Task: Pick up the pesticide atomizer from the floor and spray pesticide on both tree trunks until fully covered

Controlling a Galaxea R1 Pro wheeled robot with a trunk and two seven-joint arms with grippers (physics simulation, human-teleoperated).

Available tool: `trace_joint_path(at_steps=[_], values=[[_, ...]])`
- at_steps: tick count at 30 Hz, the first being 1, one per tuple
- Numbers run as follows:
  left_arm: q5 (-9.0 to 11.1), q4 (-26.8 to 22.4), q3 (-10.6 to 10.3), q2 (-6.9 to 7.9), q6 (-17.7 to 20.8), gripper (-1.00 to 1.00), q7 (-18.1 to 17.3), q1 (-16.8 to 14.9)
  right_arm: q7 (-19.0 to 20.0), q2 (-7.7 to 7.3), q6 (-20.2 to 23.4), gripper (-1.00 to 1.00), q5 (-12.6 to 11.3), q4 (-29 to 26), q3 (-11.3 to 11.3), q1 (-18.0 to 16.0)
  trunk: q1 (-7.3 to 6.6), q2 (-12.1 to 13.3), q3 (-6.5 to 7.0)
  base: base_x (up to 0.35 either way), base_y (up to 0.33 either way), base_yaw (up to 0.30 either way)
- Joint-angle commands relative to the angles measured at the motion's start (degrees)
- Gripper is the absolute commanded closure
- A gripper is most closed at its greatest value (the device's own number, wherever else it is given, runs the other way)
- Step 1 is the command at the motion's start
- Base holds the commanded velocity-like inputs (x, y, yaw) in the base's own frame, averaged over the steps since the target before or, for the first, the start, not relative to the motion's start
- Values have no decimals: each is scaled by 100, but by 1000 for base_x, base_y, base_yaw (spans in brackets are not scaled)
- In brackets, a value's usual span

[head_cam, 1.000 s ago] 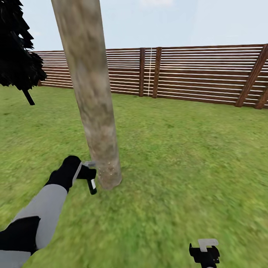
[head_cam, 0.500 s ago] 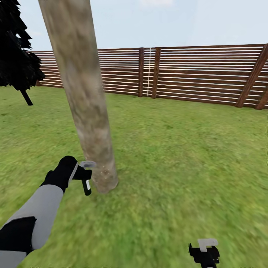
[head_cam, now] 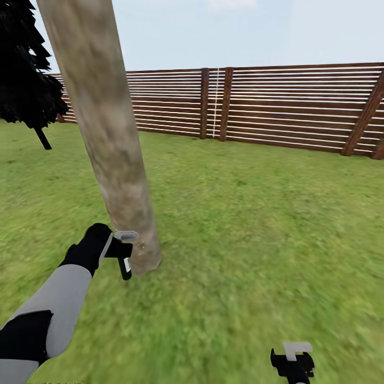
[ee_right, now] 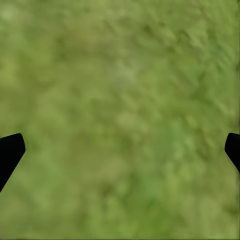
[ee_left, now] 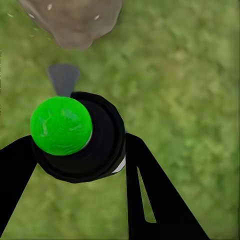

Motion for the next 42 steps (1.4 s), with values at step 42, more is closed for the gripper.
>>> trace_joint_path(at_steps=[42], values=[[-98, 1, 16, 225, -37, 100, 42, 212, -9, -8, 0, -100, 8, 3, 0, 0, 0, 0, 0, 127, -248, 108]])
